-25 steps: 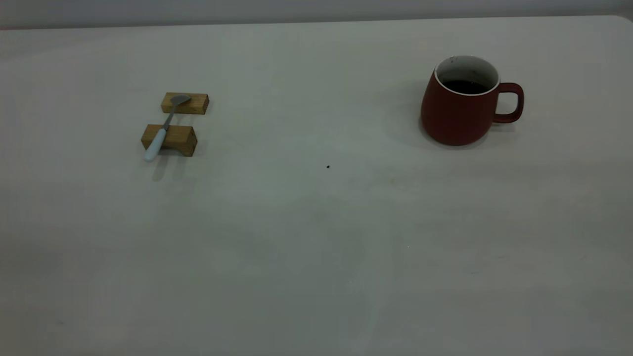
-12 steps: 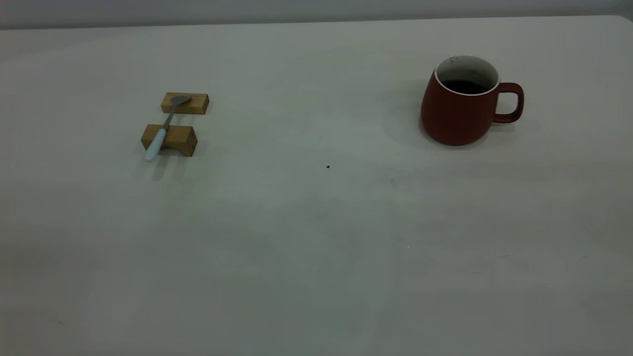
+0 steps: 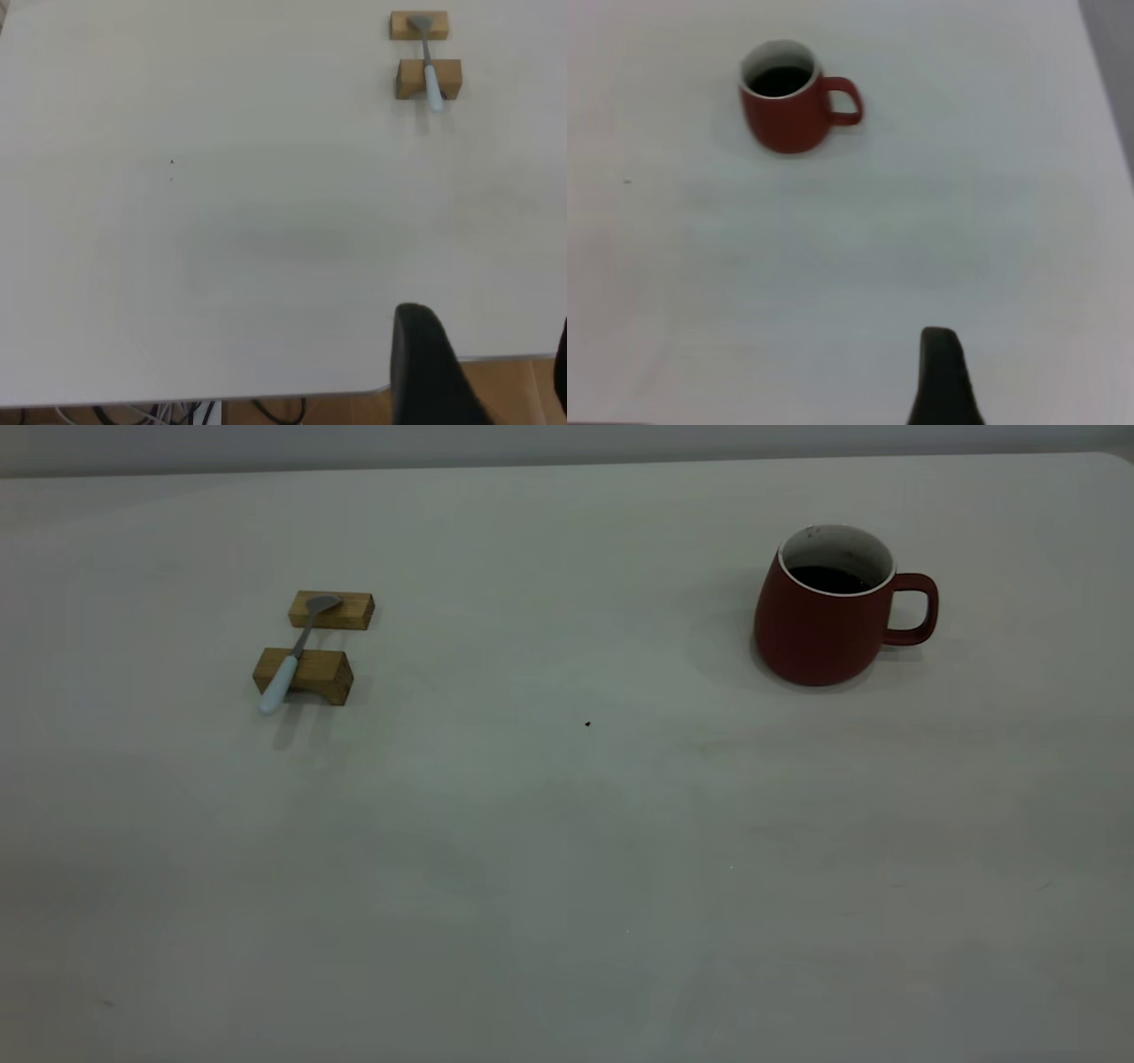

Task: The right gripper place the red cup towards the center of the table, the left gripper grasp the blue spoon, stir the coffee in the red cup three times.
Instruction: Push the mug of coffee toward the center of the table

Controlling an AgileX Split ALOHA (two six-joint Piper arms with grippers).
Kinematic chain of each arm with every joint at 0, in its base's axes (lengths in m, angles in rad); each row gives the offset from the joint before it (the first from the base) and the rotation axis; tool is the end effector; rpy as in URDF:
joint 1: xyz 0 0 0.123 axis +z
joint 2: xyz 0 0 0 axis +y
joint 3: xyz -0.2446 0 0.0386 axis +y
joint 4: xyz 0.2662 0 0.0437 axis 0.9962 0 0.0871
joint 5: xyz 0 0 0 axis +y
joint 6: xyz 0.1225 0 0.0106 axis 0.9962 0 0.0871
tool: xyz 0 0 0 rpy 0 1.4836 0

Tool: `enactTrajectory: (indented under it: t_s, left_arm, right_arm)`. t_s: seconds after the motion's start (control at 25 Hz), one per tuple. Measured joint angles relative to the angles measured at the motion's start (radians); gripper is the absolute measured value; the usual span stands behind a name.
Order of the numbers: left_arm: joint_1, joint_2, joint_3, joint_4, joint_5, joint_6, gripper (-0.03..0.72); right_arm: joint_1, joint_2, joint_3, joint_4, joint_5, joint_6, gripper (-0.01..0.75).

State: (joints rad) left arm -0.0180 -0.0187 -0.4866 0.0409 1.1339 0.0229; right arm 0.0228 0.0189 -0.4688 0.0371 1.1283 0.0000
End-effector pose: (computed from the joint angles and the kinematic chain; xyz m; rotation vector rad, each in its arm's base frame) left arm 0.0718 0.0033 0.2607 0.0393 2.1115 0.0524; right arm 0.0788 0.0059 0.2528 -0.0268 2.1618 0.0585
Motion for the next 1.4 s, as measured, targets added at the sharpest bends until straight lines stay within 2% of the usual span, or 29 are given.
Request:
enactTrajectory:
  t_s: [0.16,0.28,0.56,0.76,0.84,1.12,1.28,1.4]
  left_arm:
    - [0.0,0.0,0.0,0.0,0.0,0.0,0.424]
    - [0.0,0.0,0.0,0.0,0.0,0.0,0.424]
    - [0.0,0.0,0.0,0.0,0.0,0.0,0.424]
    - [0.0,0.0,0.0,0.0,0.0,0.0,0.424]
    - [0.0,0.0,0.0,0.0,0.0,0.0,0.424]
    - [0.0,0.0,0.0,0.0,0.0,0.0,0.424]
    - [0.0,0.0,0.0,0.0,0.0,0.0,0.424]
    - [0.0,0.0,0.0,0.0,0.0,0.0,0.424]
  right_arm:
    - [0.0,0.03,-0.001,0.048,-0.002,-0.015,0.572]
    - [0.0,0.139,-0.011,0.122,-0.049,-0.044,0.577]
    - [0.0,0.588,-0.021,0.198,-0.385,-0.2,0.603]
    - [0.0,0.934,-0.024,0.224,-0.663,-0.401,0.596]
    - [0.0,1.061,-0.049,0.253,-0.735,-0.478,0.595]
    - [0.059,1.505,-0.291,0.345,-0.815,-0.786,0.593]
    - [0.068,1.74,-0.453,0.352,-0.825,-0.96,0.593]
    - [0.068,1.89,-0.561,0.352,-0.831,-1.164,0.591]
